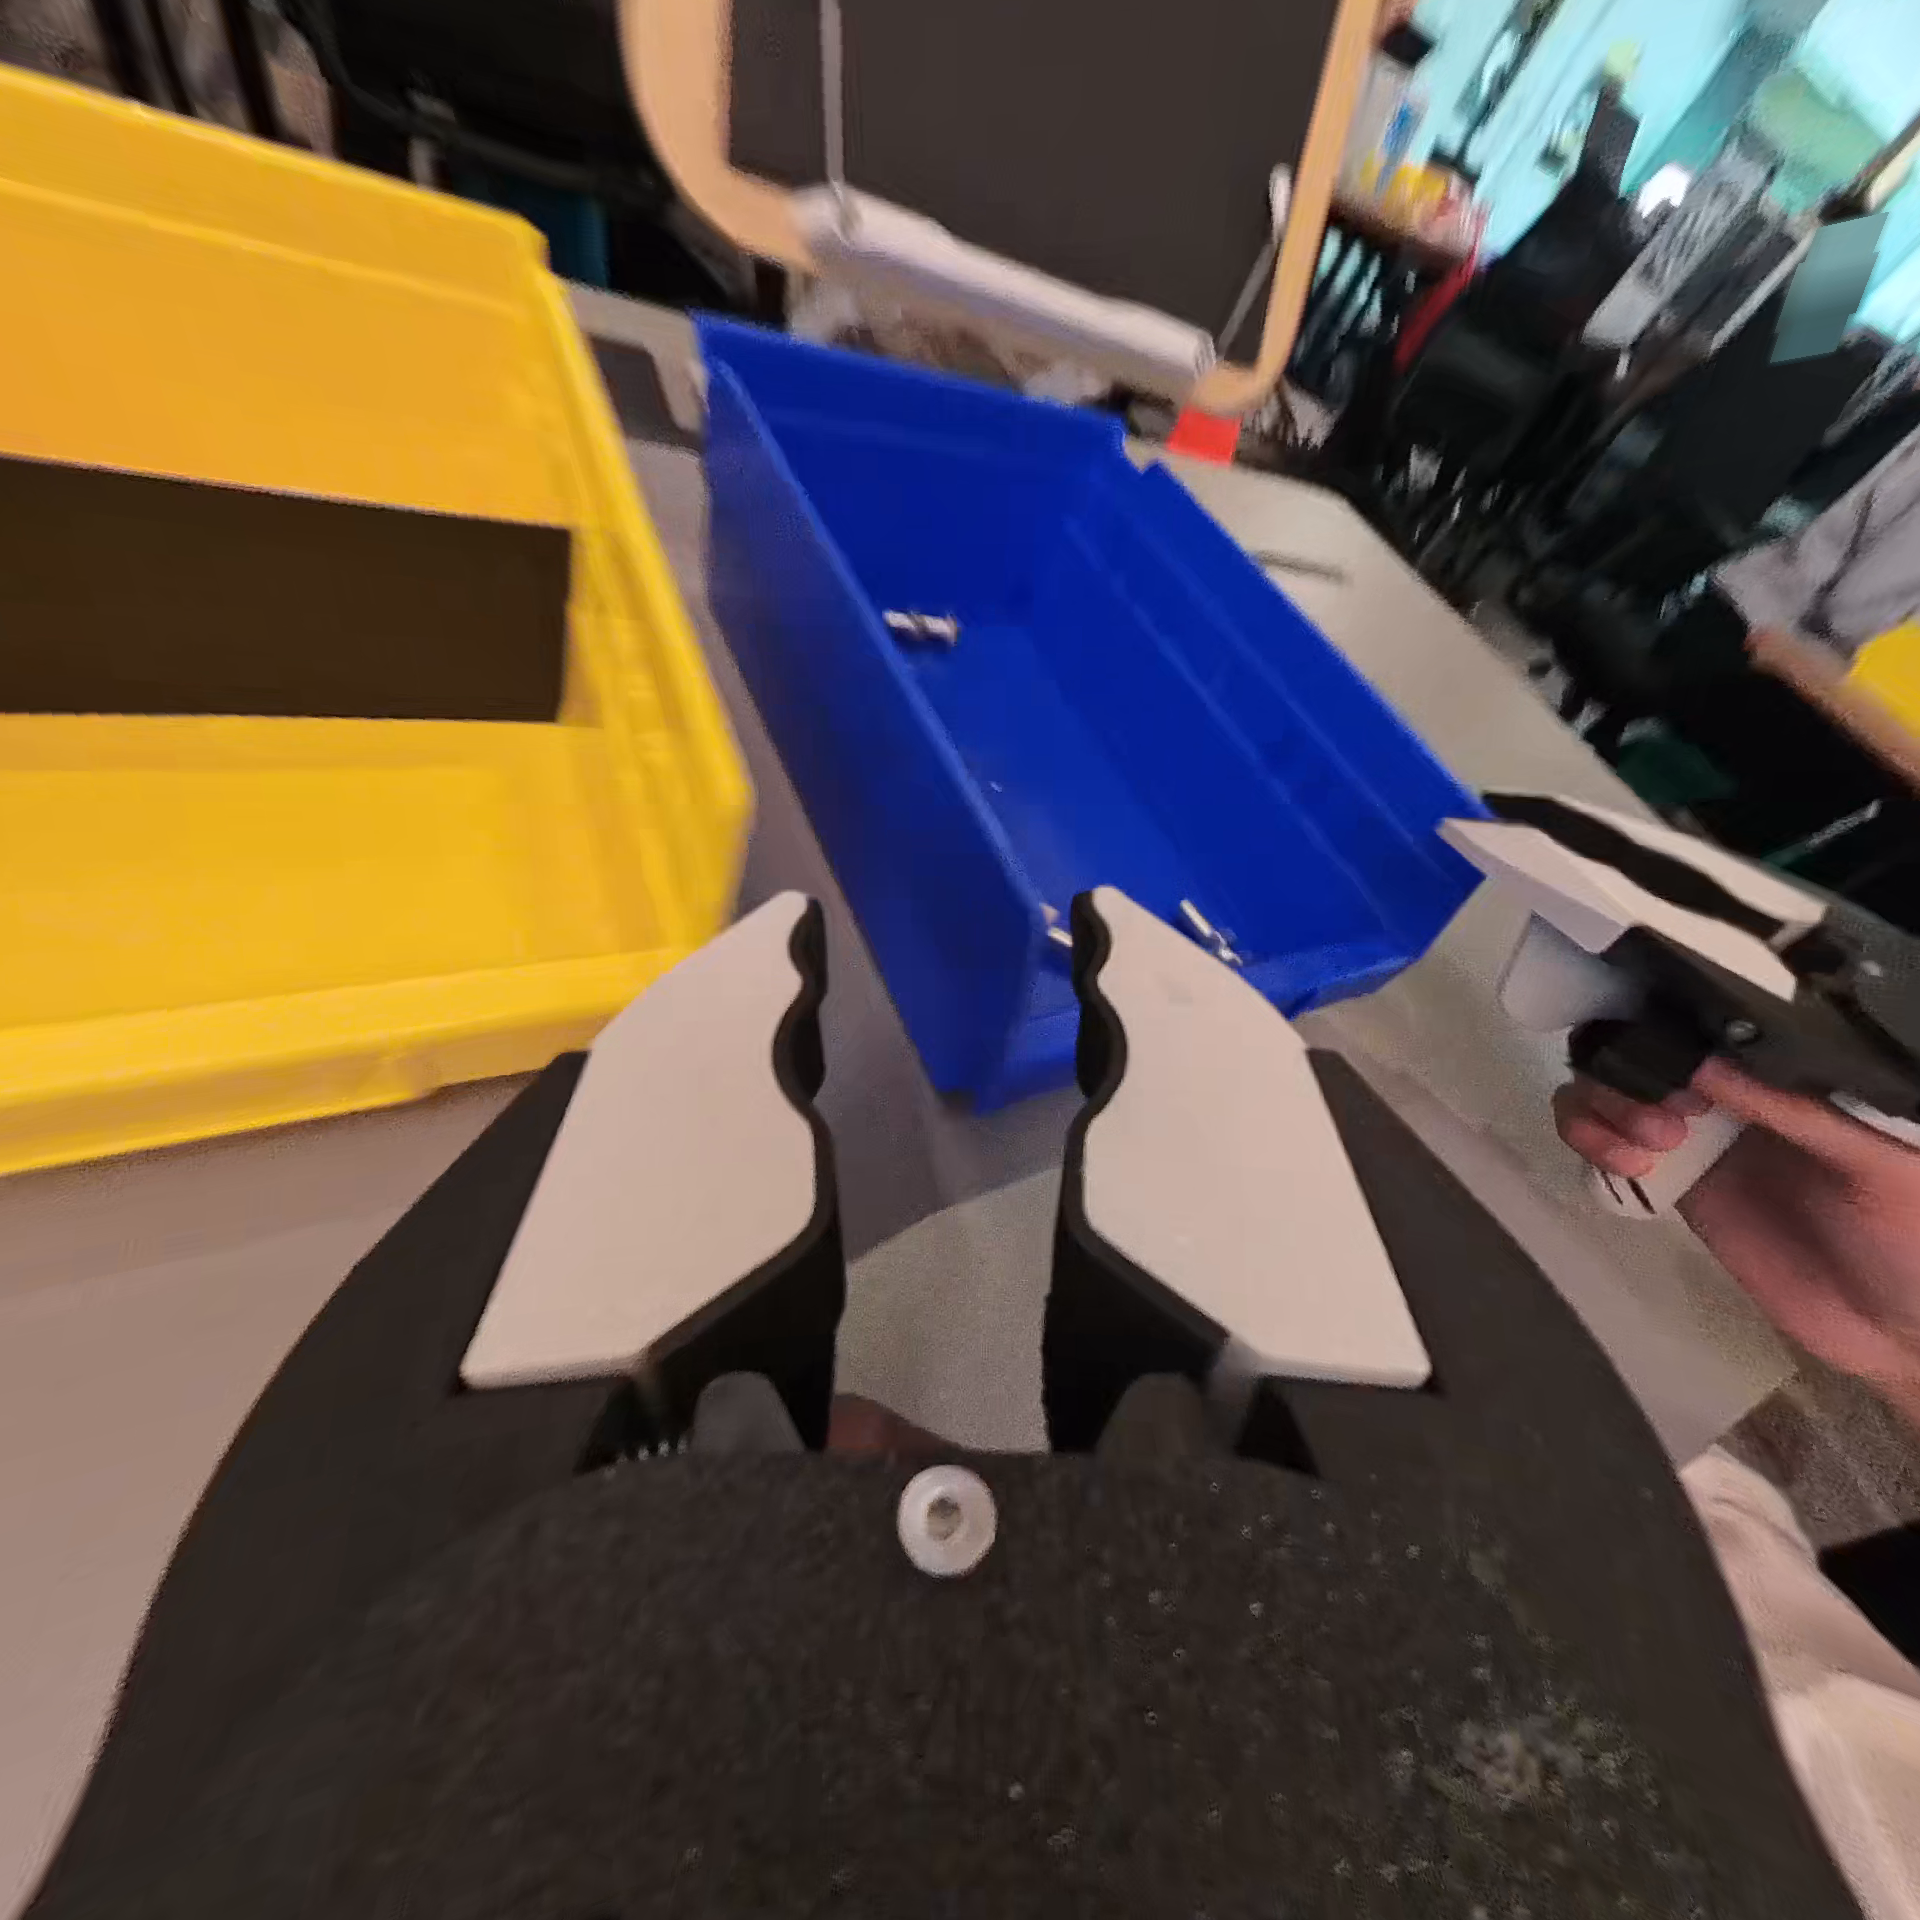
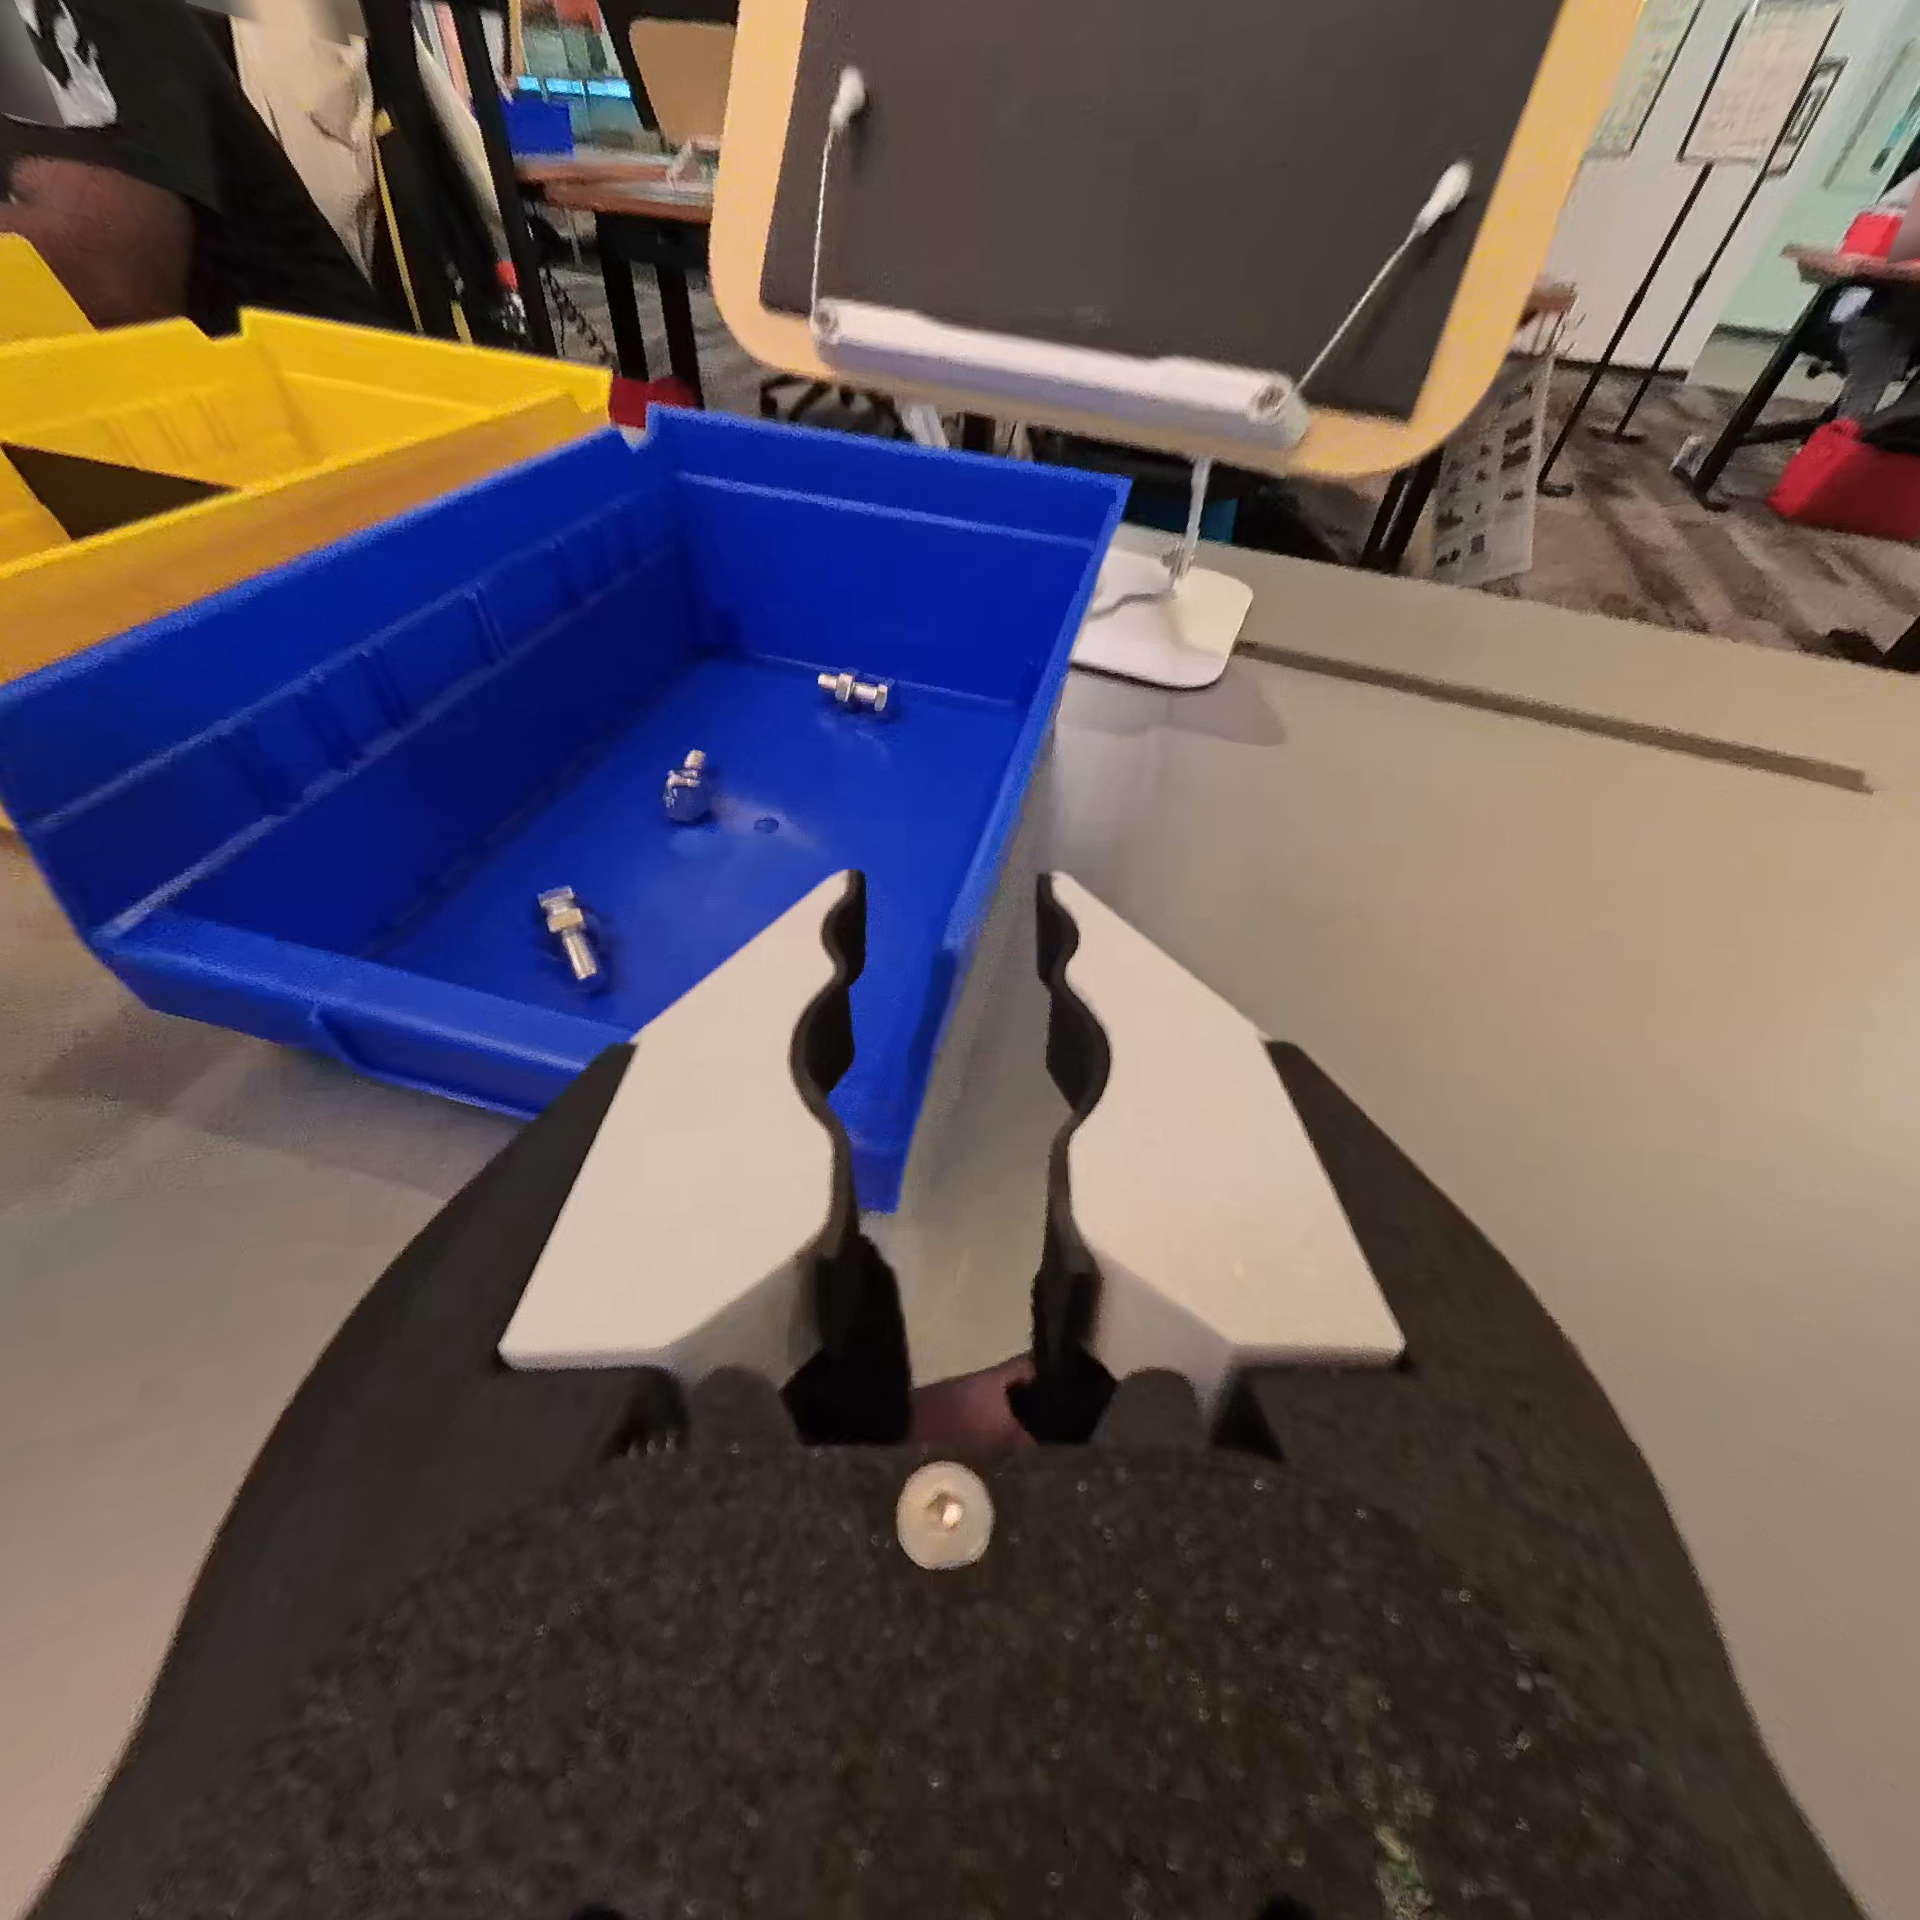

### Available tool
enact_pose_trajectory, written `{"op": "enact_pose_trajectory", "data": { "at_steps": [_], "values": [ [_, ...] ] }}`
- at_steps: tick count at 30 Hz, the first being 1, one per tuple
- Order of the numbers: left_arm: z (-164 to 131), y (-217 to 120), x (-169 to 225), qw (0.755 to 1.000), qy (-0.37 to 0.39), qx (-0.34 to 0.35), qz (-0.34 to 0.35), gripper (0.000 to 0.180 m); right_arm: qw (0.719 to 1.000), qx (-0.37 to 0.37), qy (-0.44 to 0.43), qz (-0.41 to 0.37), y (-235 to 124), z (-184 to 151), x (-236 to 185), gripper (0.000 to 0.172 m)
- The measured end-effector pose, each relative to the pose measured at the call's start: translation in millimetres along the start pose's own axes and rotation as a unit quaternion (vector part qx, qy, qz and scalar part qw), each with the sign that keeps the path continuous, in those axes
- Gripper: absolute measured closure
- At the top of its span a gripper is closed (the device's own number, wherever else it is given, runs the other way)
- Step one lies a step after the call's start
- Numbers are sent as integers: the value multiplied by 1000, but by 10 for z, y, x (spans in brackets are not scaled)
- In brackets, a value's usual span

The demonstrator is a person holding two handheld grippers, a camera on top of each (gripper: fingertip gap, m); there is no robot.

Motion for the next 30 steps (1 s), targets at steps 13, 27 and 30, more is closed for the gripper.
{"op": "enact_pose_trajectory", "data": {
  "at_steps": [13,27,30],
  "values": [
    [69,-568,-2460,977,48,-24,204,128,973,70,-63,209,-188,394,-1706,139],
    [94,-160,-2381,977,84,-38,192,177,952,-34,5,305,243,11,-2596,138],
    [-75,-440,-2222,977,62,-27,203,176,962,-45,-5,269,341,-54,-2548,130]
  ]
}}
Point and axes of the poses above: each gripper's, where its closed fingertips meet, y out along the fingers, z out of its top, x = y × z across the jaws, the point moved 2 cm from there along -y, back along the fingers, and after that the axes turned 9 degrees about z, right-handed, at the moved point
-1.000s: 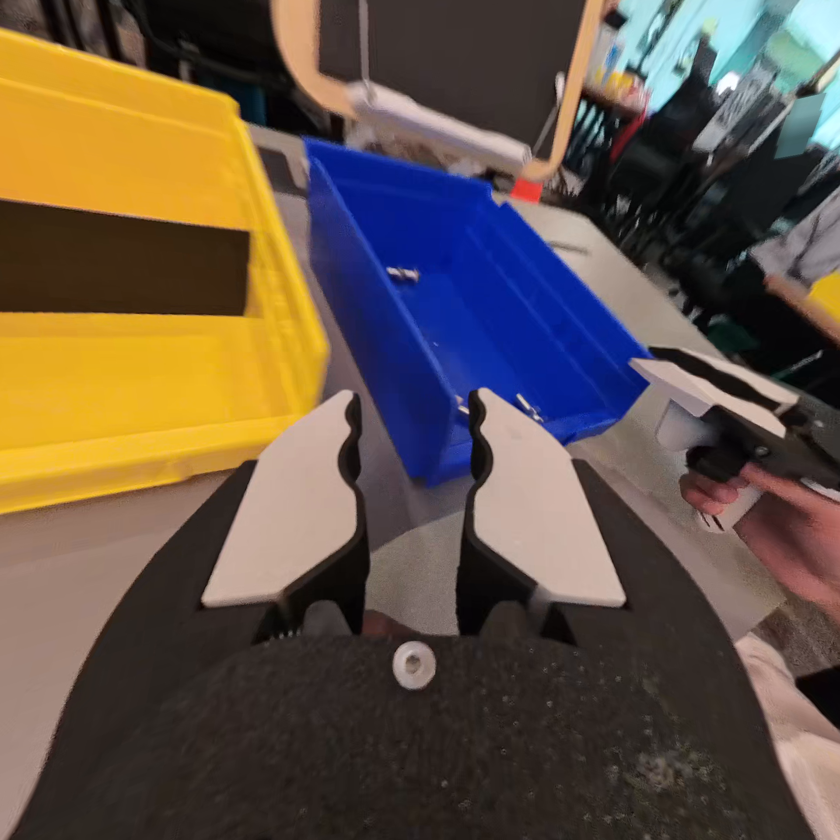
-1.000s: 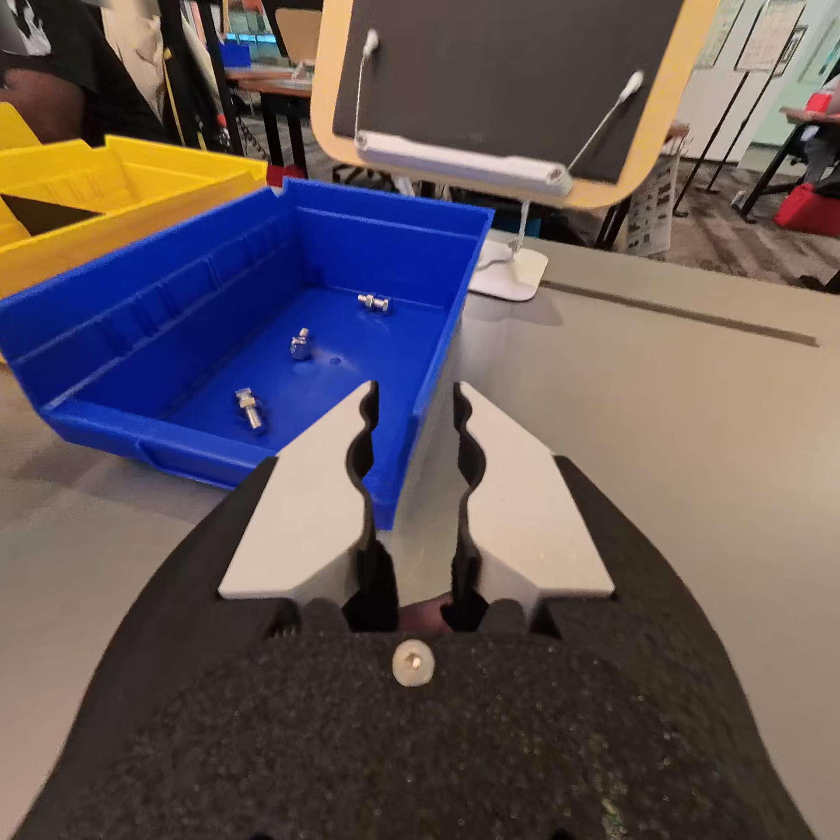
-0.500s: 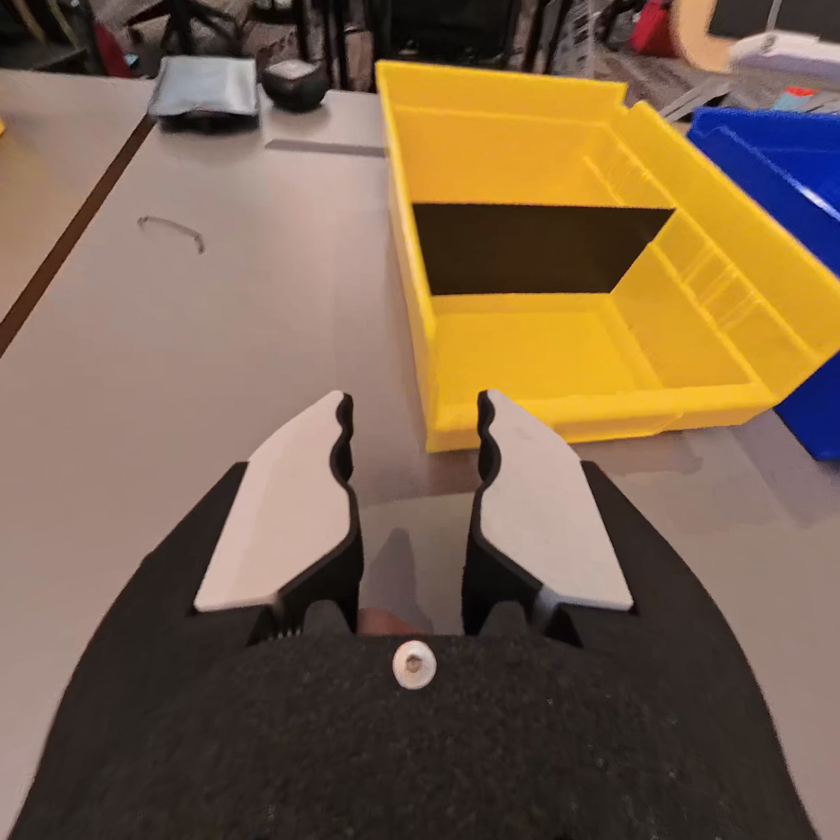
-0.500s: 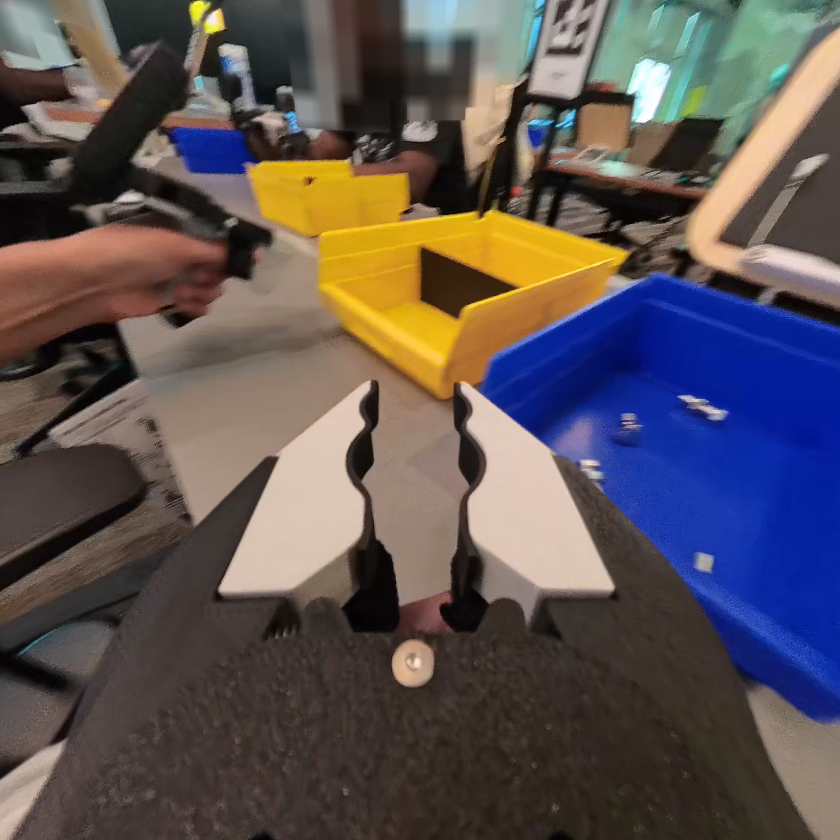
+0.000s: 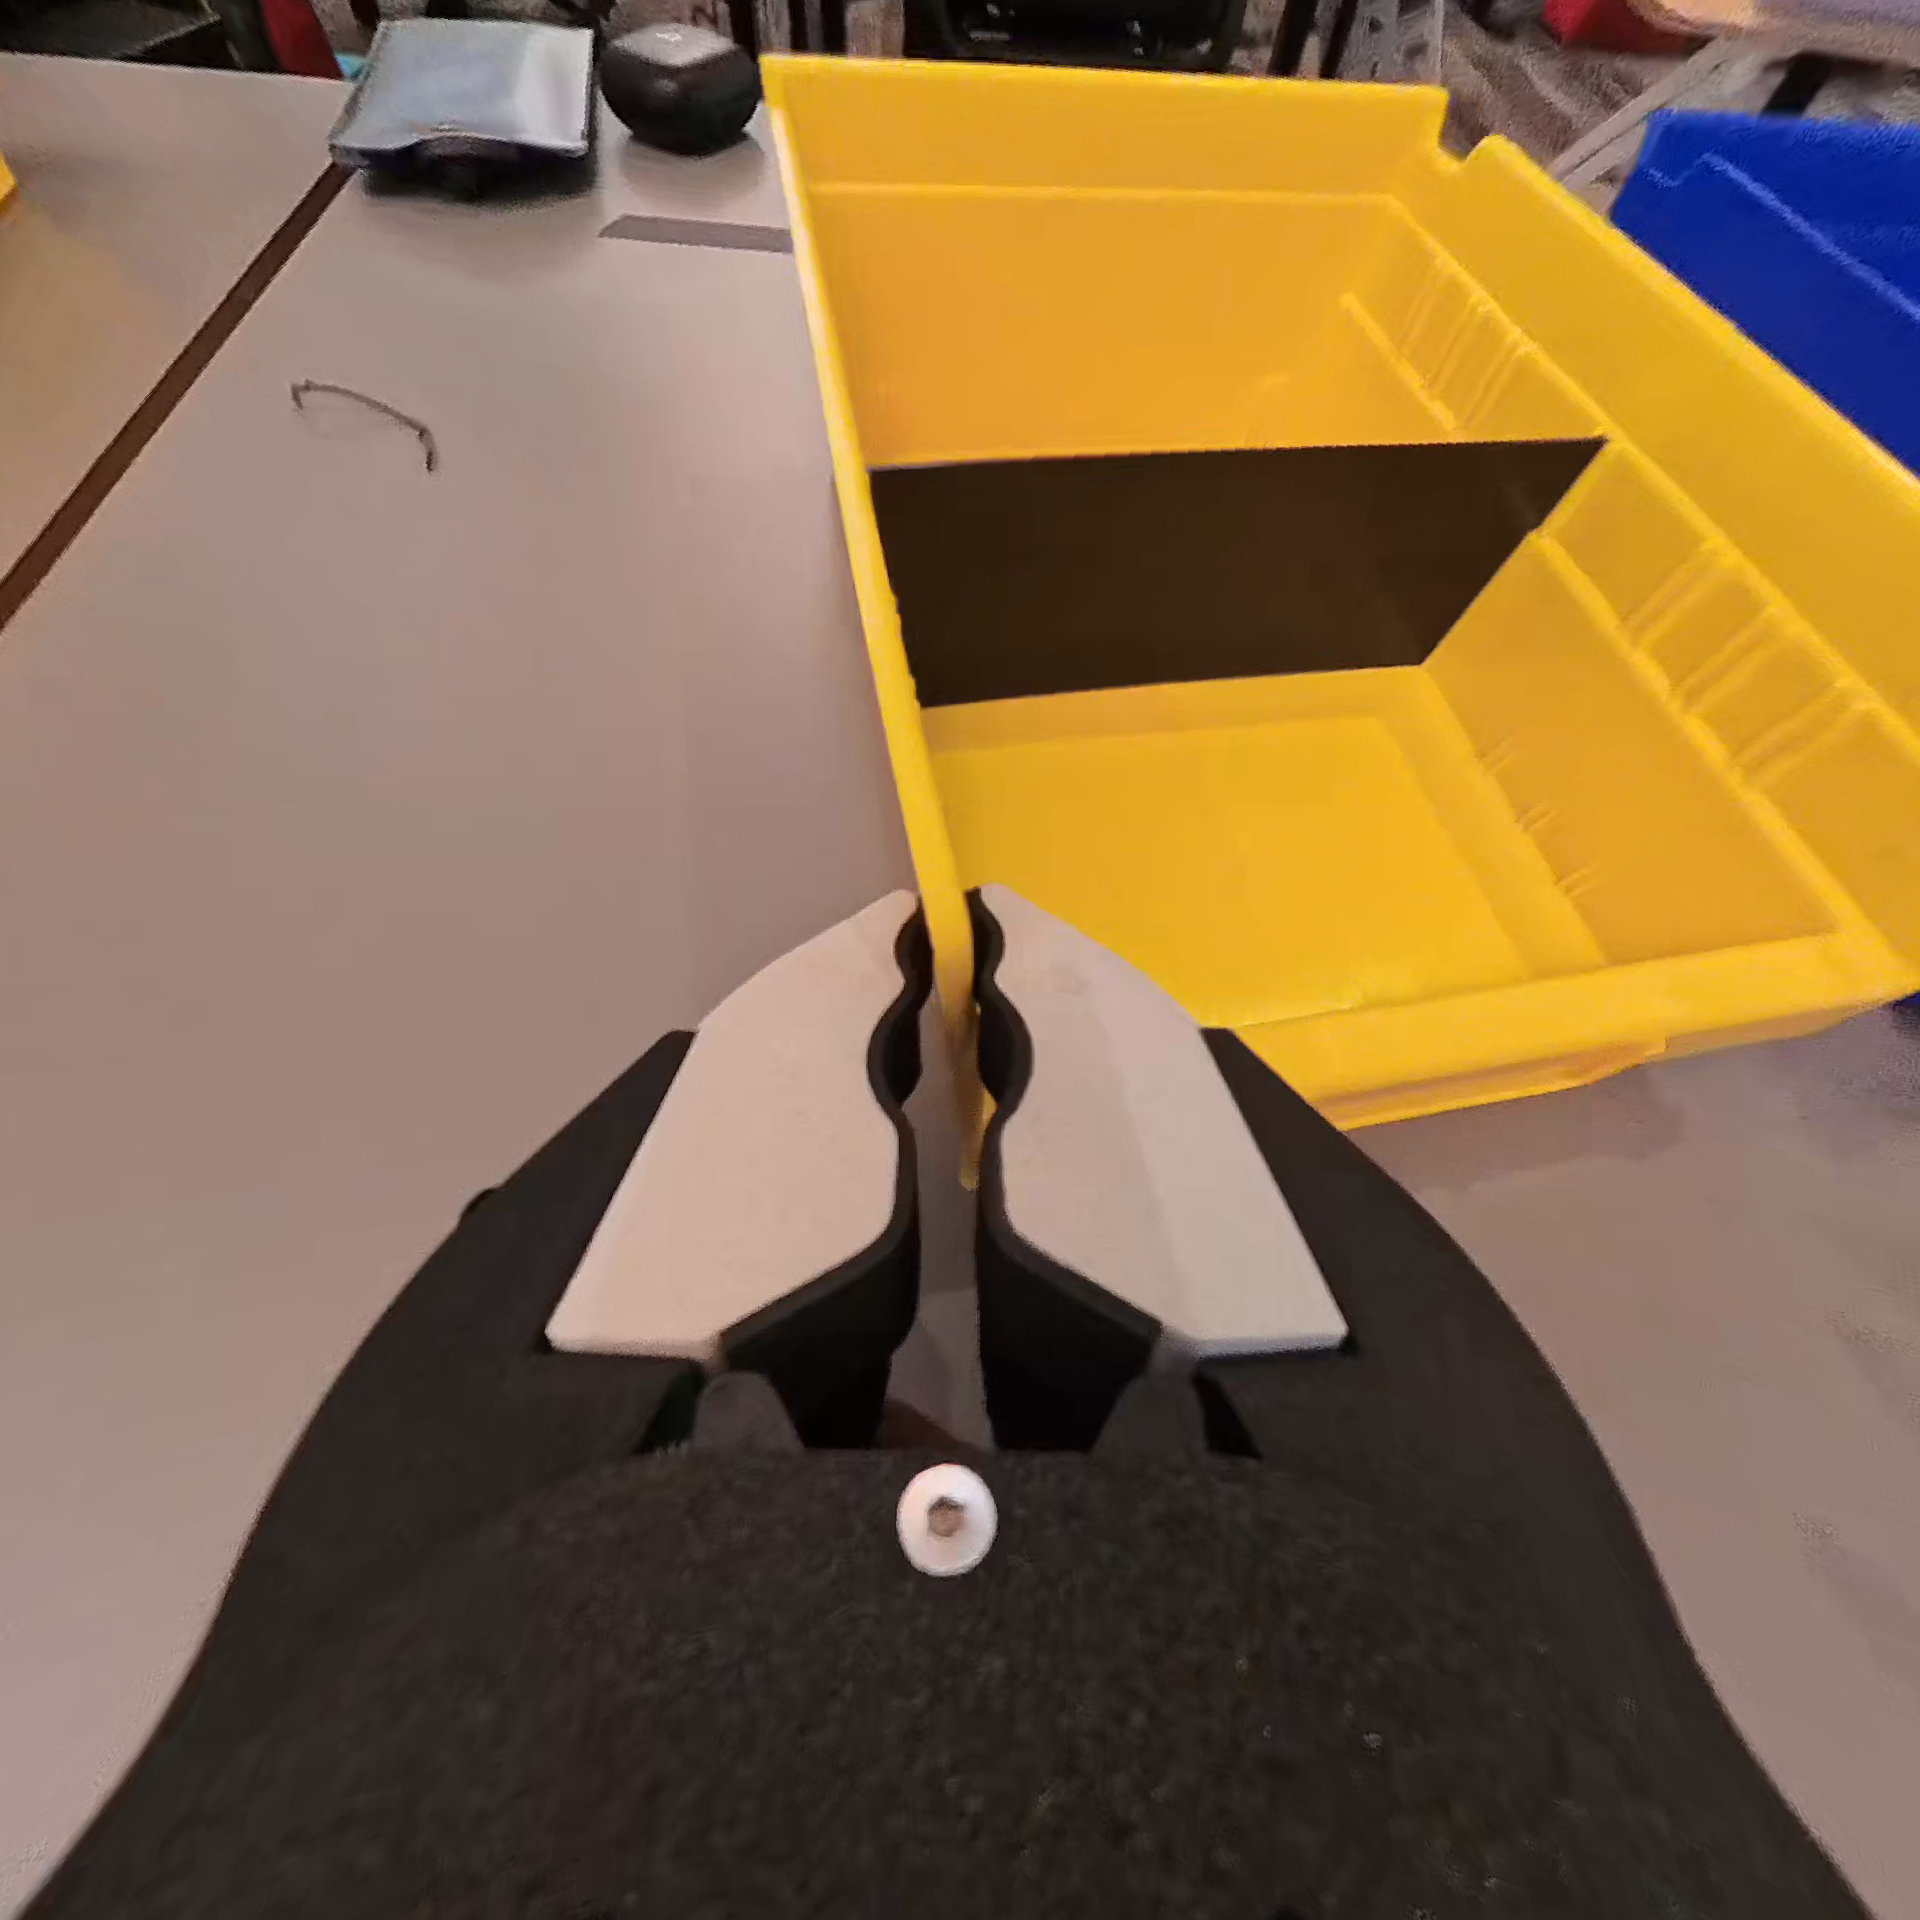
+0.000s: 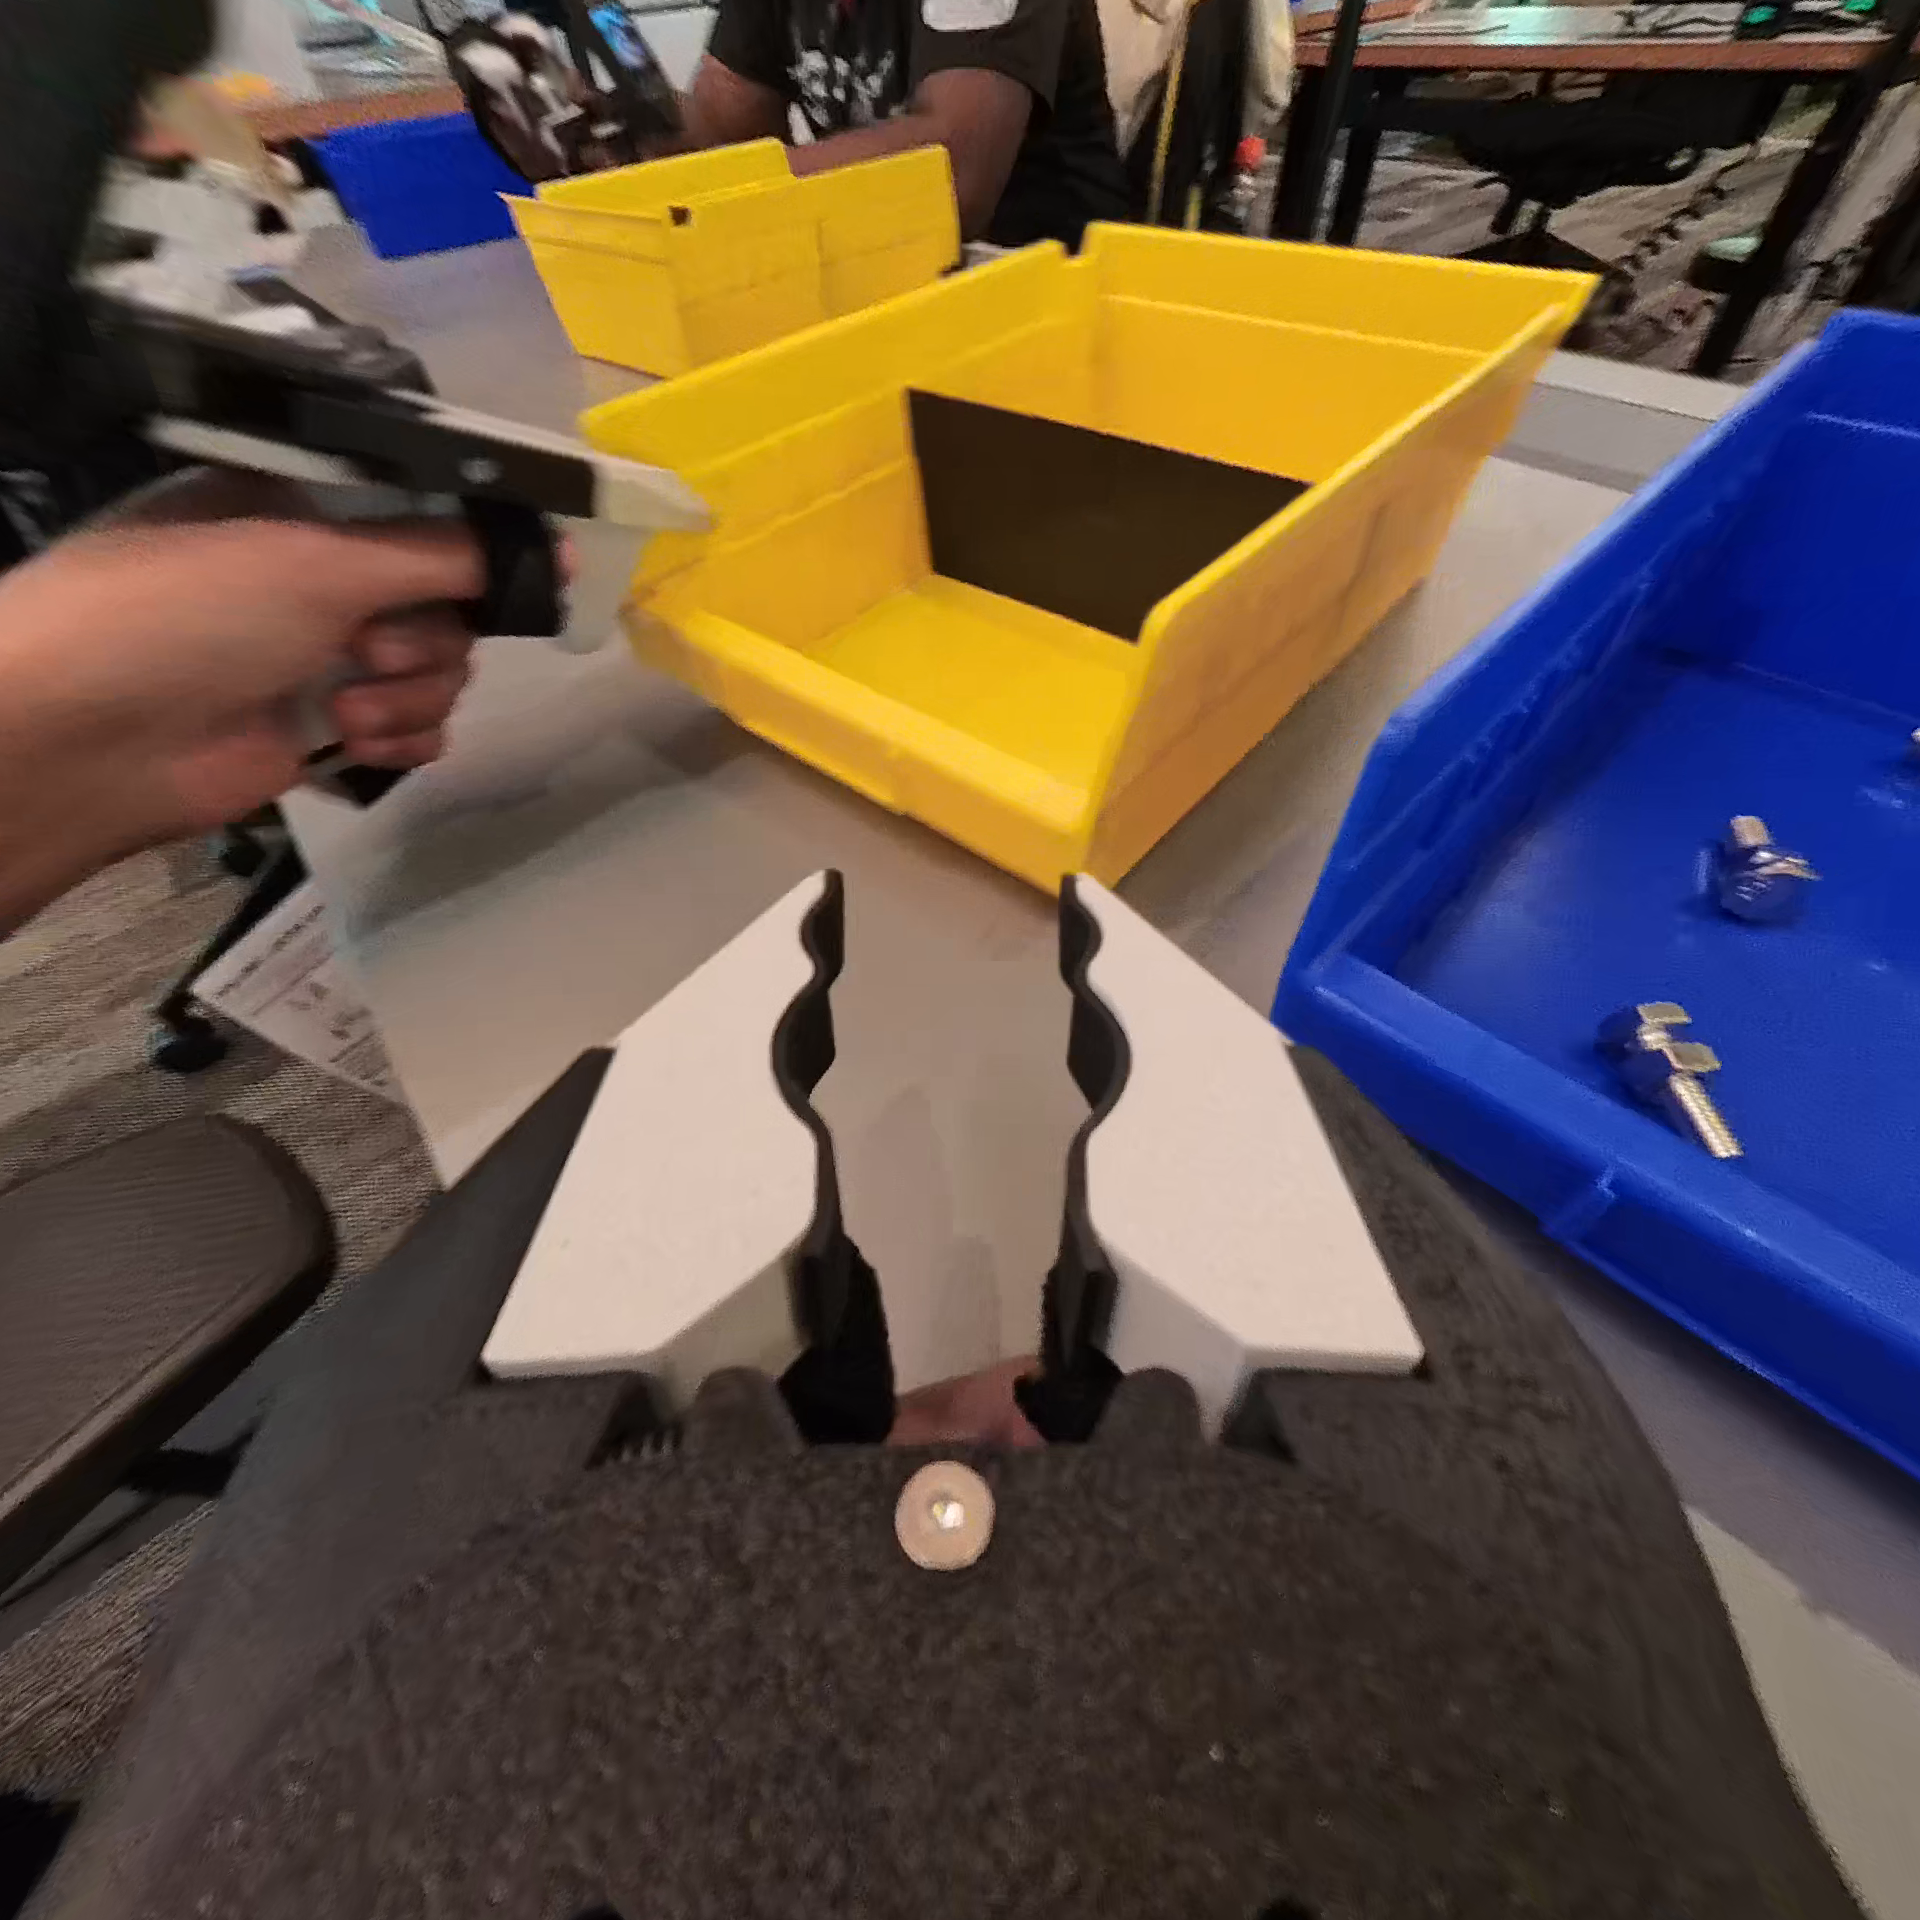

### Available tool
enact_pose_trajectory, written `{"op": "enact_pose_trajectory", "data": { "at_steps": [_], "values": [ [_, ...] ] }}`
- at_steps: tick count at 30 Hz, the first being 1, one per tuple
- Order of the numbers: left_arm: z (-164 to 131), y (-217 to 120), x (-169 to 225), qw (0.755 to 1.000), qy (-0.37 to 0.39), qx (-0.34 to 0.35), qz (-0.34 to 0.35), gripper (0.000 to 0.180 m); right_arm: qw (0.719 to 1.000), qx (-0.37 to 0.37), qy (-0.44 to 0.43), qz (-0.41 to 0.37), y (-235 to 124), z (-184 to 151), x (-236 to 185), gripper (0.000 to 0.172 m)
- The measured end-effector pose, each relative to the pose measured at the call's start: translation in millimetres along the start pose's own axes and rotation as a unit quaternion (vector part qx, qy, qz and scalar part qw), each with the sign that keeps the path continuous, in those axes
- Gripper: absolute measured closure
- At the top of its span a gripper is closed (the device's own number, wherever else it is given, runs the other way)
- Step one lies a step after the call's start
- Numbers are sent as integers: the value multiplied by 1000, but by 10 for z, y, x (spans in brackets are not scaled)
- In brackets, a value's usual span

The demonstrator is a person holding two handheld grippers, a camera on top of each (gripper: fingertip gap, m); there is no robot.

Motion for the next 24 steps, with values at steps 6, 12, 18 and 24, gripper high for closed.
{"op": "enact_pose_trajectory", "data": {
  "at_steps": [6,12,18,24],
  "values": [
    [-324,-598,174,999,-23,13,22,174,996,-11,-8,-92,187,-50,152,107],
    [-503,-912,214,999,-9,34,34,173,989,6,8,-147,212,3,198,163],
    [-637,-1172,218,995,18,66,78,174,991,13,-15,-135,204,87,91,167],
    [-438,-1370,214,986,3,140,96,175,986,50,-80,-135,56,394,-8,166]
  ]
}}
Point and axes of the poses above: each gripper's, where its closed fingertips meet, y out along the fingers, z out of its top, x = y × z across the jaws, the point moved 2 cm from there along -y, back along the fingers, and after that the axes turned 9 degrees about z, right-handed, at the moved point
